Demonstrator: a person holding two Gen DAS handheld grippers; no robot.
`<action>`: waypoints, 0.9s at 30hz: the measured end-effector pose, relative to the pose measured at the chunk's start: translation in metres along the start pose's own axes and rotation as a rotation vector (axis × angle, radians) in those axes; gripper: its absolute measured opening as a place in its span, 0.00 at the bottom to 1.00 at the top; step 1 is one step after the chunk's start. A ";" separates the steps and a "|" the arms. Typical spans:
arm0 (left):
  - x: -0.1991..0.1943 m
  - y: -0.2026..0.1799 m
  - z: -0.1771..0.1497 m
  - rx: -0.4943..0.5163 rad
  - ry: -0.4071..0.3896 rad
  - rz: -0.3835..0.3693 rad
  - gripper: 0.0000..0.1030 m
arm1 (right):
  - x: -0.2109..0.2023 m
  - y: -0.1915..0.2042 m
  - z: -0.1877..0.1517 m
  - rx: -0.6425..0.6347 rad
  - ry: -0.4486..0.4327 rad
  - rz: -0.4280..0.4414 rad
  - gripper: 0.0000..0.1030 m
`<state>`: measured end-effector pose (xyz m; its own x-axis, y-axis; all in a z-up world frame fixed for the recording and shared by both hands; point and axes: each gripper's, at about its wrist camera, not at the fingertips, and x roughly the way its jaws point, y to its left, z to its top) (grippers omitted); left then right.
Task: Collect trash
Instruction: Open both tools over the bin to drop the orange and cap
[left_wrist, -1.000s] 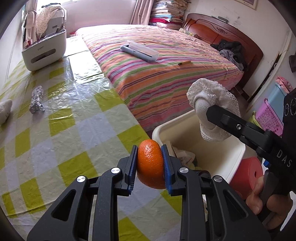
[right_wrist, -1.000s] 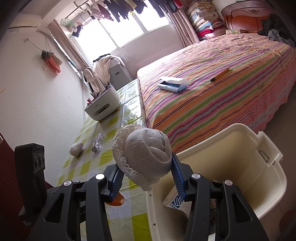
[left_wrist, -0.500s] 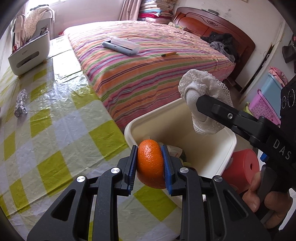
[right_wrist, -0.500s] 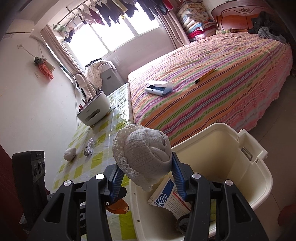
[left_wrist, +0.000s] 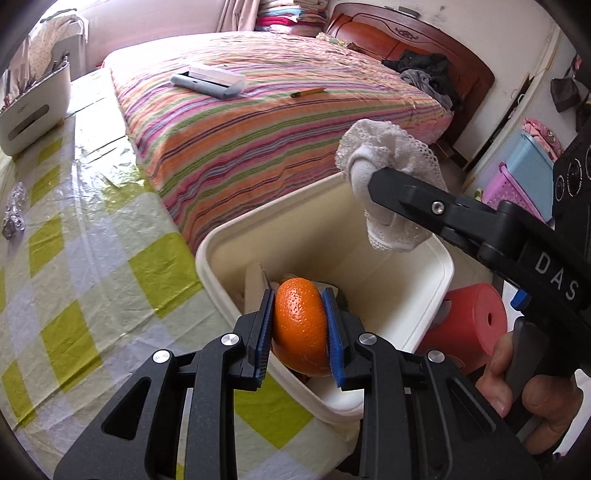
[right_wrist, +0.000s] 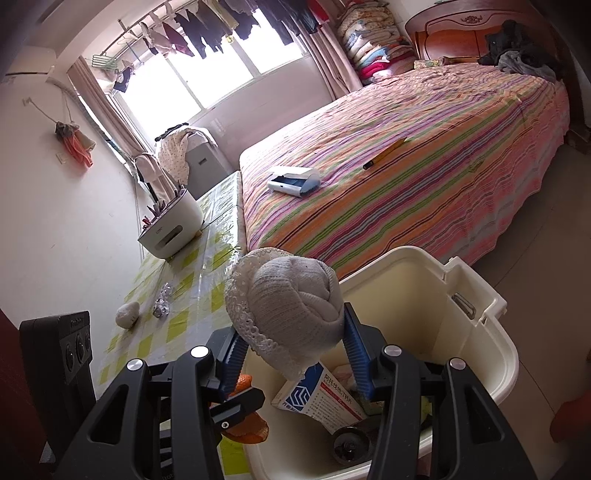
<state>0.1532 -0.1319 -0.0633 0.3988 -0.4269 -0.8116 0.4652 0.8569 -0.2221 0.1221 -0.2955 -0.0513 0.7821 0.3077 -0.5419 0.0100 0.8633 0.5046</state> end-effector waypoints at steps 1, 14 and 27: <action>0.000 -0.001 0.000 0.004 0.000 0.000 0.24 | 0.000 -0.001 0.000 0.000 -0.001 -0.002 0.46; 0.010 -0.008 0.000 0.032 0.006 0.002 0.24 | -0.001 -0.005 0.001 0.016 -0.005 -0.027 0.47; 0.017 -0.019 -0.001 0.067 0.009 0.008 0.24 | -0.001 -0.007 0.001 0.019 -0.009 -0.042 0.47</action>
<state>0.1503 -0.1547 -0.0733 0.3957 -0.4174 -0.8181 0.5143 0.8387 -0.1791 0.1215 -0.3025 -0.0539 0.7865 0.2672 -0.5568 0.0553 0.8675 0.4944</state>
